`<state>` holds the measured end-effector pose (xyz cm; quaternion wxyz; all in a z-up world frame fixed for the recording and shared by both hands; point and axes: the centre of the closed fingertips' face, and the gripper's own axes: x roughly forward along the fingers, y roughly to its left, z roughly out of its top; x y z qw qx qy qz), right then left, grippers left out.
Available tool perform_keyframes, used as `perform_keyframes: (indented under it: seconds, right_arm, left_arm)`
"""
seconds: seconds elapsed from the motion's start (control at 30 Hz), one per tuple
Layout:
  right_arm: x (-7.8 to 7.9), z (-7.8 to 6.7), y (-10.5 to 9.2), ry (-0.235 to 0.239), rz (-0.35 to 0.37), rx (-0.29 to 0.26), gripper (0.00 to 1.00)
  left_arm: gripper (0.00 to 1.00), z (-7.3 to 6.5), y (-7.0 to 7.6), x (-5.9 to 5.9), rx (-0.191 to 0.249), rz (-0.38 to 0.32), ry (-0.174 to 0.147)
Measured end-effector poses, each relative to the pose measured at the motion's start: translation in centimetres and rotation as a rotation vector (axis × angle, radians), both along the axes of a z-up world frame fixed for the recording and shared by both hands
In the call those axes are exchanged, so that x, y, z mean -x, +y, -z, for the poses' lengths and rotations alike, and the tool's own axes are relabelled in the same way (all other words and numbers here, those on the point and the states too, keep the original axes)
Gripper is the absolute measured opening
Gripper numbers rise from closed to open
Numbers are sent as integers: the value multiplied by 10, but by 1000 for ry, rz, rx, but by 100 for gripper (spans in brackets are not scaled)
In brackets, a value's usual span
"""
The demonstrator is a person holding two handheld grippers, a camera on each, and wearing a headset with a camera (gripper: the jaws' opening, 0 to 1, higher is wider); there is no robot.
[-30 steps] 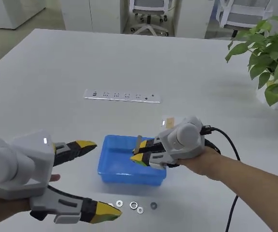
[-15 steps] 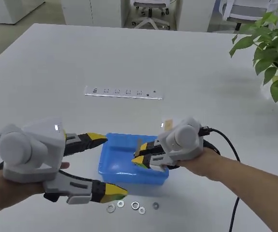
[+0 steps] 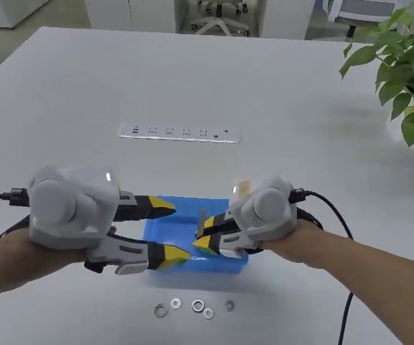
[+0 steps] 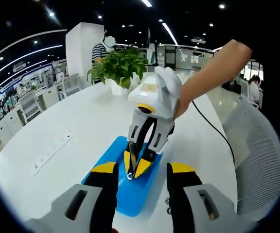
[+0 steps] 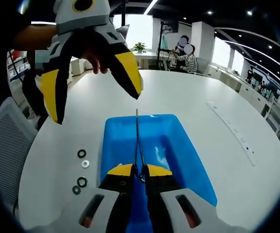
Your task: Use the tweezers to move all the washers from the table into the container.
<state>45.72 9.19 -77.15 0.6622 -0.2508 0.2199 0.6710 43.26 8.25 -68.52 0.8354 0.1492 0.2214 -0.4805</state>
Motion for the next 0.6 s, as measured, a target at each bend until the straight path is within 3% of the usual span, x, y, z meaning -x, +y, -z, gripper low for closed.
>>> perform_keyframes:
  seconds: [0.2, 0.6]
  right_arm:
    - [1, 2, 1, 2, -6, 2, 10]
    - [1, 2, 2, -12, -32, 8, 10]
  left_arm:
    - [30, 4, -4, -12, -1, 22, -4]
    - [19, 7, -14, -23, -28, 65, -23]
